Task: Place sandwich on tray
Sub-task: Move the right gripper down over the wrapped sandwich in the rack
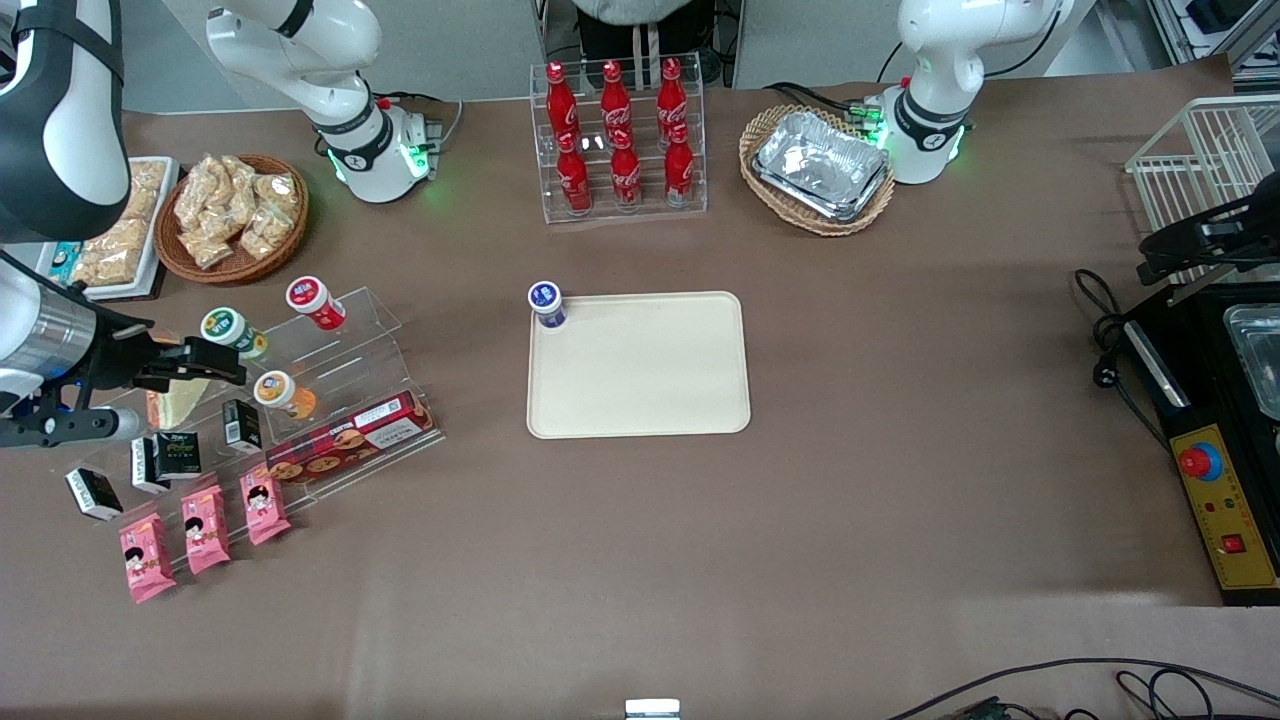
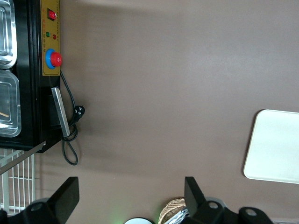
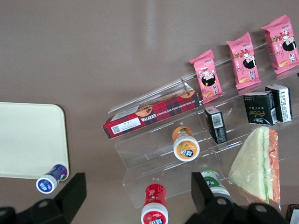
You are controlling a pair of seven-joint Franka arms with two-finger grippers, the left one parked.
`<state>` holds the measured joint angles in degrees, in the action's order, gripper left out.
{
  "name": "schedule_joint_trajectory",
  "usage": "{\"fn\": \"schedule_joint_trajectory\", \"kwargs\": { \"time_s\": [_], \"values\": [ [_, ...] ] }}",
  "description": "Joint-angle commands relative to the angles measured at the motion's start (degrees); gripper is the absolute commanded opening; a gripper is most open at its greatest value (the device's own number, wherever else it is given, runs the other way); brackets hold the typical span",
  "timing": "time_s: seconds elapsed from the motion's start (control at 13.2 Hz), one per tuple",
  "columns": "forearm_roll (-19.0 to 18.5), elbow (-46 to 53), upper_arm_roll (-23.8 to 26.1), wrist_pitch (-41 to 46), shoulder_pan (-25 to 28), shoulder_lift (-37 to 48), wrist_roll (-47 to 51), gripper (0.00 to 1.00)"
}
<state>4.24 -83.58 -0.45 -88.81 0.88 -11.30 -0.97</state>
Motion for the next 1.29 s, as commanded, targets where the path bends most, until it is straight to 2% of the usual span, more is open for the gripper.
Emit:
{"fn": "schedule_joint_trajectory", "kwargs": {
  "time_s": [0.0,0.46,0.68,0.99,1.21],
  "values": [
    [-0.81,0.52,0.01,-0.56,-0.27,0.13,0.27,1.00],
    [-0.72,0.34,-1.47,0.39,-0.97,2.41,-0.52,1.00],
    [-1.07,0.08,-2.71,4.87,-0.97,4.00,-0.43,1.00],
    [-1.16,-0.18,-3.77,6.81,-4.48,4.53,-0.52,1.00],
    [-3.17,-1.41,-4.38,6.72,-6.68,5.06,-0.70,1.00]
  ]
}}
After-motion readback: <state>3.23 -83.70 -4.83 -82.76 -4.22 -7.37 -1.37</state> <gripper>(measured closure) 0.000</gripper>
